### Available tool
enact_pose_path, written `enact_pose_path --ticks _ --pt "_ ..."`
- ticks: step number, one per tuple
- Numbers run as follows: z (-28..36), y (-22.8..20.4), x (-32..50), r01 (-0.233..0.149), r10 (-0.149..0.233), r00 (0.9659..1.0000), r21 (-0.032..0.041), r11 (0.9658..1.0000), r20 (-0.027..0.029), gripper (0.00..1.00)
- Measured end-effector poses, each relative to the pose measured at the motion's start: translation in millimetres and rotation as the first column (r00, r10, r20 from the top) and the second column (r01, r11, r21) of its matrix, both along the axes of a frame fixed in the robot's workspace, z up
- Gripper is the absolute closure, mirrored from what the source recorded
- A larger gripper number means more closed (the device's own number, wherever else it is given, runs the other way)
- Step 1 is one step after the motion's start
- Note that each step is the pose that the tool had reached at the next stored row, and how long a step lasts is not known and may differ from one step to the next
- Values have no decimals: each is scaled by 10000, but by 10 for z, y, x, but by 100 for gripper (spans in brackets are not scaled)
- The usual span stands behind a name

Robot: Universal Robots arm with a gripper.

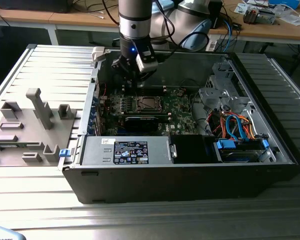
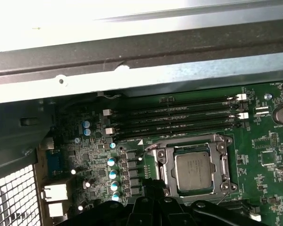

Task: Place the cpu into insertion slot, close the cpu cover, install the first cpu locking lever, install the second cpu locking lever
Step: 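Install the first cpu locking lever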

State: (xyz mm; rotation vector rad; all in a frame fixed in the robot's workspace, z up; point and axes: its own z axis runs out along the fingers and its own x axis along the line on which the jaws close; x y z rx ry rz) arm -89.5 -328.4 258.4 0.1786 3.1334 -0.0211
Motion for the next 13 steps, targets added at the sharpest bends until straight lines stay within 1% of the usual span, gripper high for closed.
enact_pose_path --ticks 13 --pt "0 0 -127 0 0 10000 3 10000 0 89"
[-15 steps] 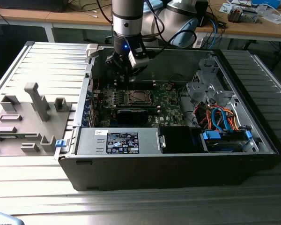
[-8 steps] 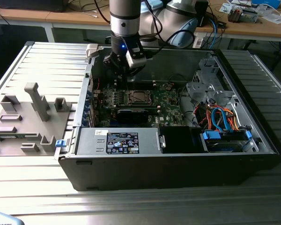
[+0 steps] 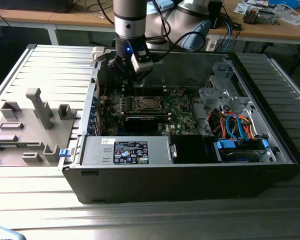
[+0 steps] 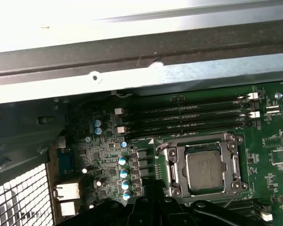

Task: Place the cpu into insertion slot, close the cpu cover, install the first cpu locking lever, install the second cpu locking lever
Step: 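Install the first cpu locking lever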

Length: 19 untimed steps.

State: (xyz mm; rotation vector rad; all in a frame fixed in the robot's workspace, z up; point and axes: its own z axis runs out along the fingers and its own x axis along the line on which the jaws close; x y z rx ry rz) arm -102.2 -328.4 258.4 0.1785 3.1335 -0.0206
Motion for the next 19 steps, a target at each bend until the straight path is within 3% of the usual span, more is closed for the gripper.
enact_pose_path --ticks 12,19 --pt "0 0 -131 0 0 10000 36 10000 0 89" --pt "0 0 -218 0 0 10000 96 10000 0 89"
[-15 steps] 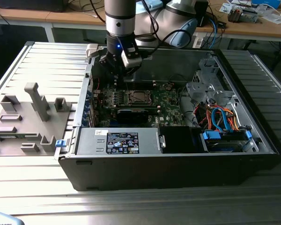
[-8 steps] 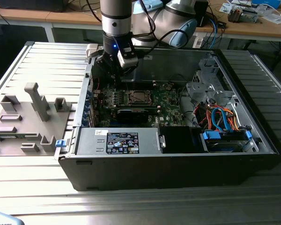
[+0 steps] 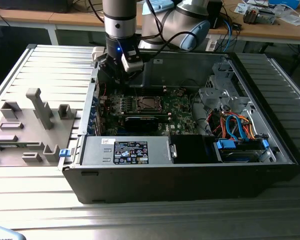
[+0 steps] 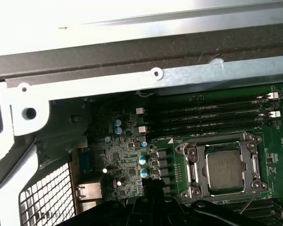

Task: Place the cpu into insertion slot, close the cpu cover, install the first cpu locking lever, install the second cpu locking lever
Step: 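Install the first cpu locking lever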

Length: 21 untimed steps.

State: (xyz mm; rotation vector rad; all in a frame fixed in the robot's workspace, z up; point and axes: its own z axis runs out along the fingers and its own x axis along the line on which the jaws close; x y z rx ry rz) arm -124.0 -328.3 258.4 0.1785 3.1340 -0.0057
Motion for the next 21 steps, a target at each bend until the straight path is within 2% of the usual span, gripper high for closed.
enact_pose_path --ticks 15,21 --pt "0 0 -134 -2 2 10000 128 9999 0 89" --pt "0 0 -158 -2 2 10000 162 9999 0 89"
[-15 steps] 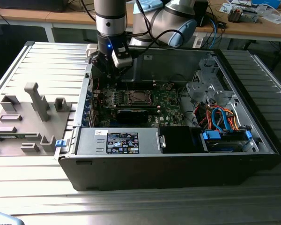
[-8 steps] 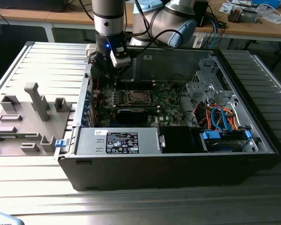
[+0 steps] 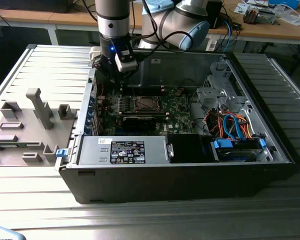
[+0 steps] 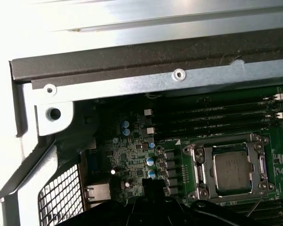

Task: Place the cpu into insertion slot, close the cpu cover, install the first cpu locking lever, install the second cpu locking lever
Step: 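Install the first cpu locking lever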

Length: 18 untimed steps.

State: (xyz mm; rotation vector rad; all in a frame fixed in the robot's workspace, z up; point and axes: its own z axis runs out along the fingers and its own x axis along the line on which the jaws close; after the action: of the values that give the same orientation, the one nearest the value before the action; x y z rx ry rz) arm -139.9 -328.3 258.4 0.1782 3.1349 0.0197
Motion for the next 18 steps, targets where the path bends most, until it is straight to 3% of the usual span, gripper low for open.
enact_pose_path --ticks 5,10,14,18 --pt "-1 1 0 3 -3 10000 53 10000 -4 89" --pt "-9 2 87 2 -2 10000 198 9998 -14 89" --pt "-10 33 130 2 -1 10000 278 9996 -19 89" --pt "-10 74 214 -21 21 10000 285 9996 -23 89"
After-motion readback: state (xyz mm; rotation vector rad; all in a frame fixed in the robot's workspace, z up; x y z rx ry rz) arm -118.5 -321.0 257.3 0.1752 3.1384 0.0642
